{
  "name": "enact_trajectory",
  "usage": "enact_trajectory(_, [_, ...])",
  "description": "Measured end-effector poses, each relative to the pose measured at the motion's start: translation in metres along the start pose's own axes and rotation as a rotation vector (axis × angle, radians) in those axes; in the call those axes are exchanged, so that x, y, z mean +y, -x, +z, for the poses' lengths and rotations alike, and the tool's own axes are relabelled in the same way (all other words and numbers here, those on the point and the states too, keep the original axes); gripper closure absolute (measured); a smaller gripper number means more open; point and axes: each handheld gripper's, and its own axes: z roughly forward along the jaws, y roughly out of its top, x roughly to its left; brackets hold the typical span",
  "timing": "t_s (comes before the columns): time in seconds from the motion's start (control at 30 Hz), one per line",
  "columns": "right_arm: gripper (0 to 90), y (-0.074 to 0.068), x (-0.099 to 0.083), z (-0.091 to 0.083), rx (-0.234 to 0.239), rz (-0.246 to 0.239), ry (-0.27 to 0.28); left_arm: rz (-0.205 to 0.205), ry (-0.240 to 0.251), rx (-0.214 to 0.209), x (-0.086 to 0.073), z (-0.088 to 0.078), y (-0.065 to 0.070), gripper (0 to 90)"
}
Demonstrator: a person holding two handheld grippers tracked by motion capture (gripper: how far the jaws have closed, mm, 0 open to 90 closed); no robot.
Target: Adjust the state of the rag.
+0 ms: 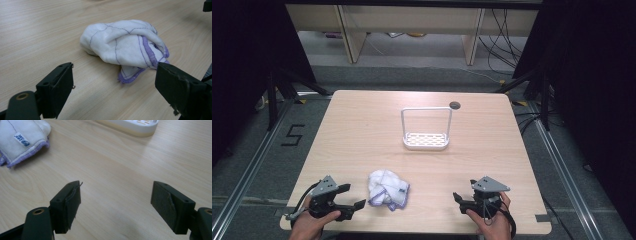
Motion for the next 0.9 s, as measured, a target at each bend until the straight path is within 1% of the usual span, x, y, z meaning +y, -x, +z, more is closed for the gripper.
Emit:
enact_trajectory(0.03, [24.8,0.000,0.000,0.000,-0.003,0.004,-0.004,0.000,0.002,-0.004,0.000,0.000,0.000,14.5])
enact_trajectory(0.07, [24.8,0.001,-0.001,0.000,-0.010,-0.012,-0.002,0.001,-0.001,-0.007,0.000,0.000,0.000,14.5])
enact_trajectory(0.13, [24.7,0.001,-0.001,0.001,-0.002,-0.004,-0.006,0.002,-0.008,-0.005,0.001,-0.001,0.002,14.5])
enact_trajectory(0.17, [24.7,0.001,-0.001,0.001,0.000,-0.004,-0.006,0.002,-0.001,-0.016,0.001,0.000,0.002,14.5])
enact_trajectory(0.23, [24.4,0.001,-0.001,0.002,-0.009,-0.017,-0.002,0.002,0.001,-0.020,0.002,0.000,0.004,14.5])
enact_trajectory(0.27, [24.2,0.000,-0.001,0.001,-0.007,-0.003,-0.010,-0.003,0.023,-0.017,0.002,0.001,0.005,14.5])
enact_trajectory(0.3, [24.1,0.000,-0.001,0.002,-0.005,-0.011,-0.016,0.008,0.009,-0.028,0.004,-0.001,0.006,14.5])
enact_trajectory(0.37, [23.9,0.001,-0.001,0.003,0.006,-0.011,-0.009,0.017,0.025,-0.036,0.005,0.001,0.011,14.6])
enact_trajectory(0.4, [23.8,0.001,-0.001,0.003,0.020,-0.008,-0.018,0.024,0.025,-0.034,0.005,0.001,0.013,14.6])
enact_trajectory(0.43, [23.6,0.001,-0.001,0.004,0.013,-0.013,-0.020,0.029,0.025,-0.044,0.005,0.002,0.015,14.6])
enact_trajectory(0.47, [23.4,0.002,-0.002,0.004,-0.008,-0.025,-0.003,0.031,0.027,-0.048,0.005,0.003,0.017,14.6])
enact_trajectory(0.5, [23.4,0.001,-0.002,0.003,-0.012,-0.020,-0.003,0.035,0.025,-0.047,0.006,0.004,0.019,14.6])
enact_trajectory(0.53, [23.4,0.000,-0.001,0.003,-0.009,-0.004,-0.005,0.045,0.016,-0.042,0.007,0.004,0.020,14.6])
enact_trajectory(0.57, [23.4,0.000,-0.001,0.003,-0.009,-0.004,-0.006,0.045,0.027,-0.055,0.007,0.005,0.022,14.6])
enact_trajectory(0.63, [23.3,0.001,-0.001,0.004,-0.001,-0.008,-0.023,0.055,0.025,-0.050,0.008,0.006,0.025,14.6])
enact_trajectory(0.67, [23.3,0.000,-0.002,0.005,0.008,-0.002,-0.027,0.062,0.030,-0.059,0.008,0.008,0.025,14.7])
enact_trajectory(0.7, [23.3,0.001,-0.002,0.005,0.007,-0.010,-0.029,0.059,0.027,-0.049,0.008,0.009,0.026,14.9])
enact_trajectory(0.73, [23.3,0.000,-0.002,0.006,0.013,-0.003,-0.026,0.064,0.026,-0.053,0.009,0.010,0.026,15.2])
enact_trajectory(0.77, [23.3,0.001,-0.002,0.006,0.024,-0.011,-0.030,0.060,0.034,-0.053,0.009,0.012,0.027,16.0])
enact_trajectory(0.8, [23.3,0.002,-0.002,0.006,0.022,-0.011,-0.028,0.068,0.026,-0.052,0.010,0.012,0.026,17.7])
enact_trajectory(0.83, [23.3,0.002,-0.002,0.007,0.027,-0.014,-0.023,0.067,0.026,-0.046,0.010,0.014,0.028,20.9])
enact_trajectory(0.87, [23.3,0.002,-0.002,0.007,0.028,-0.015,-0.023,0.075,0.020,-0.054,0.010,0.016,0.029,25.2])
enact_trajectory(0.9, [23.3,0.001,-0.002,0.007,0.032,-0.004,-0.027,0.089,0.013,-0.058,0.010,0.019,0.030,27.6])
